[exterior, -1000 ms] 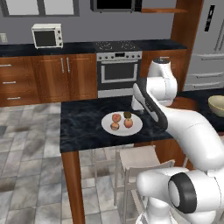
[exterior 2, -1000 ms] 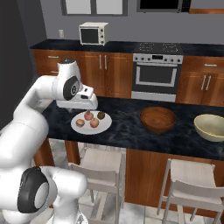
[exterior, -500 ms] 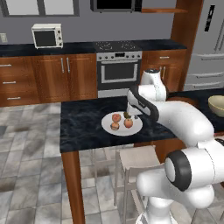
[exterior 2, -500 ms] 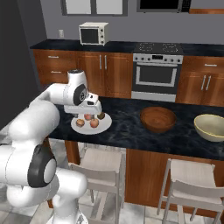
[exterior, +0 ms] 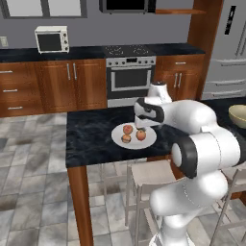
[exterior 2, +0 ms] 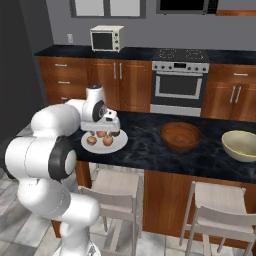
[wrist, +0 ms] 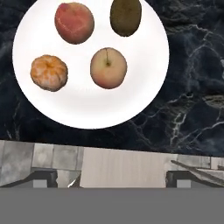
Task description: Take the fruits from the plate on the dining counter and place two fruits in each bowl.
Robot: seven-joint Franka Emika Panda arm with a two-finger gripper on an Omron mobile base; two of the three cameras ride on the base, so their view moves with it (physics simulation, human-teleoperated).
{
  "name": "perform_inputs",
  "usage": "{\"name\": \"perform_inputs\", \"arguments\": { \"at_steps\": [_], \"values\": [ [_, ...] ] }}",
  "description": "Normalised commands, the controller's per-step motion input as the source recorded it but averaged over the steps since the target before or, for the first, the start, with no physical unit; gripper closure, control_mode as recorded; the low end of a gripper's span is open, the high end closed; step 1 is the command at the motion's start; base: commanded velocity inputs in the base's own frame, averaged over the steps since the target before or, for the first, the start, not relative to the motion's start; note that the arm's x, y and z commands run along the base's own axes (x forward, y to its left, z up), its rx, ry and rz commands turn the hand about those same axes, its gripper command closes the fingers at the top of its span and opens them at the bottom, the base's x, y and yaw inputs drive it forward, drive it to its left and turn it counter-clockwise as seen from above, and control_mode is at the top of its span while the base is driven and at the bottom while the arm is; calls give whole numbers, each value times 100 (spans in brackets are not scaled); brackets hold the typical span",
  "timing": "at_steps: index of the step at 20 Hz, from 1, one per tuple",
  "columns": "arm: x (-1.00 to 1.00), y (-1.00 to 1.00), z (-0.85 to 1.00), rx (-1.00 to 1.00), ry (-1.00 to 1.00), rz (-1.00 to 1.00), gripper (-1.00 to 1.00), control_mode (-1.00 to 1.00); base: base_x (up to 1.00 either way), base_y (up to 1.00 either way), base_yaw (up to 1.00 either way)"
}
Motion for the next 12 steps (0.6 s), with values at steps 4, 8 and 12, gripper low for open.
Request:
{"name": "perform_inputs", "arguments": {
  "at_steps": [4, 8, 12],
  "values": [
    [63, 0, -38, 0, 3, 2, -100, -100, 0, 0, 0],
    [56, 0, -35, 0, 6, 1, -100, -100, 0, 0, 0],
    [47, 2, -40, 0, 4, 0, -100, -100, 0, 0, 0]
  ]
}}
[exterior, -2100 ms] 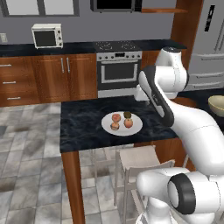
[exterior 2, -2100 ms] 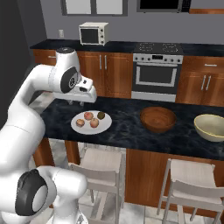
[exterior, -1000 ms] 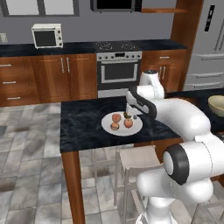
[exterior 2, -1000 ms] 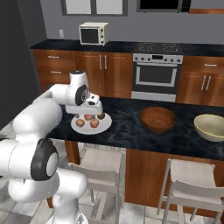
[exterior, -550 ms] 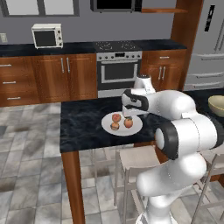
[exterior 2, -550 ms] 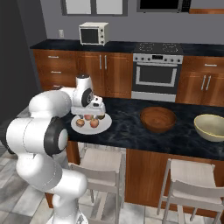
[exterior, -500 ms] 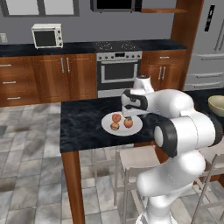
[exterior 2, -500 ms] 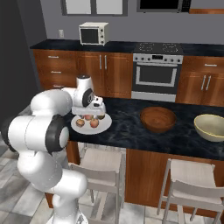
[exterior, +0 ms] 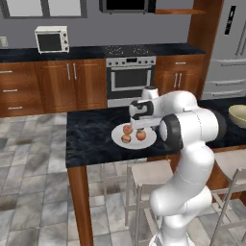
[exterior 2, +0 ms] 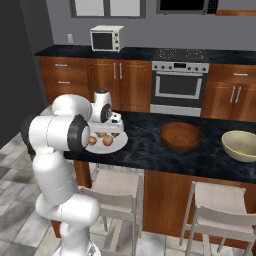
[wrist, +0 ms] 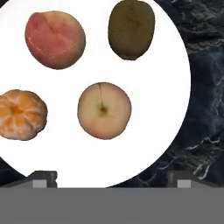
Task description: Take the fruits from the plate on the dining counter and place two fruits in each bowl.
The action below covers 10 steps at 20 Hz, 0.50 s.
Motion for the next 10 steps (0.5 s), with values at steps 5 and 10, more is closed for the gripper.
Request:
{"name": "perform_inputs", "arguments": {
  "at_steps": [5, 10],
  "values": [
    [40, 9, -34, 0, 1, 0, -100, -100, 0, 0, 0],
    [25, 8, -28, 0, 0, 0, -100, -100, 0, 0, 0]
  ]
}}
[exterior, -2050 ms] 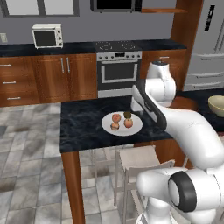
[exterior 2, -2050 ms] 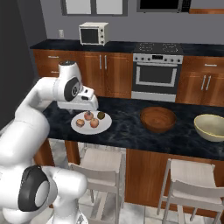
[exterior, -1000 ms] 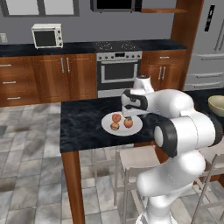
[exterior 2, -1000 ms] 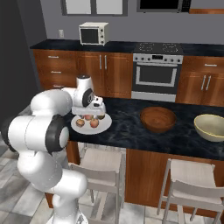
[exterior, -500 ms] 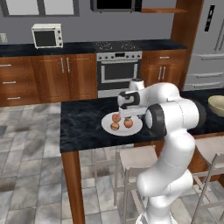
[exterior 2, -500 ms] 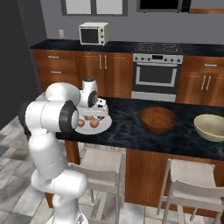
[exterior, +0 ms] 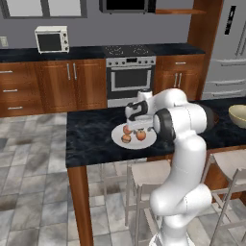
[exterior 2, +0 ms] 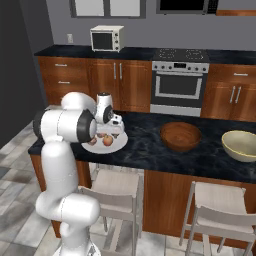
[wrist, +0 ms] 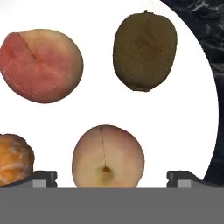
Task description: Take the fruits from the plate on the dining counter and place two fruits in each bowl.
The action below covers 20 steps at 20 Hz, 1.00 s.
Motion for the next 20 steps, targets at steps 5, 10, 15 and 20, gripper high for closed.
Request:
{"name": "perform_inputs", "arguments": {
  "at_steps": [5, 10, 15, 20],
  "values": [
    [9, 3, -28, 0, 0, 0, -100, -100, 0, 0, 0],
    [0, 0, -30, 0, 0, 0, -100, -100, 0, 0, 0],
    [0, 0, -23, 0, 0, 0, -100, -100, 0, 0, 0],
    [0, 0, -3, 0, 0, 0, -100, -100, 0, 0, 0]
  ]
}}
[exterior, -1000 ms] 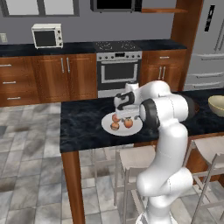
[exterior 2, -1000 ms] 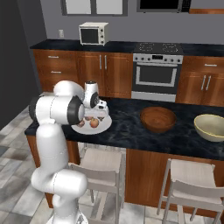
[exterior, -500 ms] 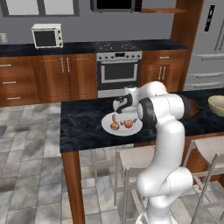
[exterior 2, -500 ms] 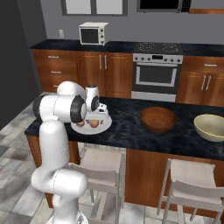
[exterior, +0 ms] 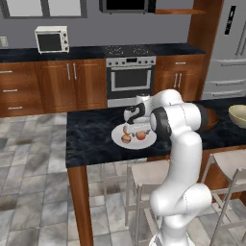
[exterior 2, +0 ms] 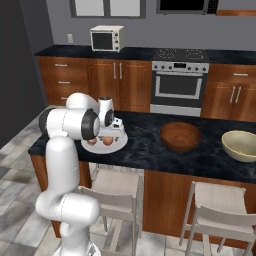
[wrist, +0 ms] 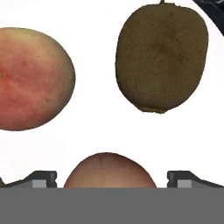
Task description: Take the fruits from the plate on the dining counter and place two fruits in each bowl.
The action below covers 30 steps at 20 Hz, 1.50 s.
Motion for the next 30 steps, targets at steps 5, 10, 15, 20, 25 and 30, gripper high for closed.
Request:
{"name": "perform_inputs", "arguments": {
  "at_steps": [5, 10, 15, 20, 25, 30],
  "values": [
    [-2, 0, 0, 0, 0, -1, 100, -100, 0, 0, 0],
    [-29, 0, 2, -1, -1, -4, 100, -100, 0, 0, 0],
    [-26, -33, 64, -2, -9, -10, 100, -100, 0, 0, 0],
    [1, -71, 68, -2, 0, -11, 100, -100, 0, 0, 0],
    [4, -98, 62, 0, 0, -8, 100, -100, 0, 0, 0],
    [10, -98, 38, -1, 0, -1, 100, -100, 0, 0, 0]
  ]
}}
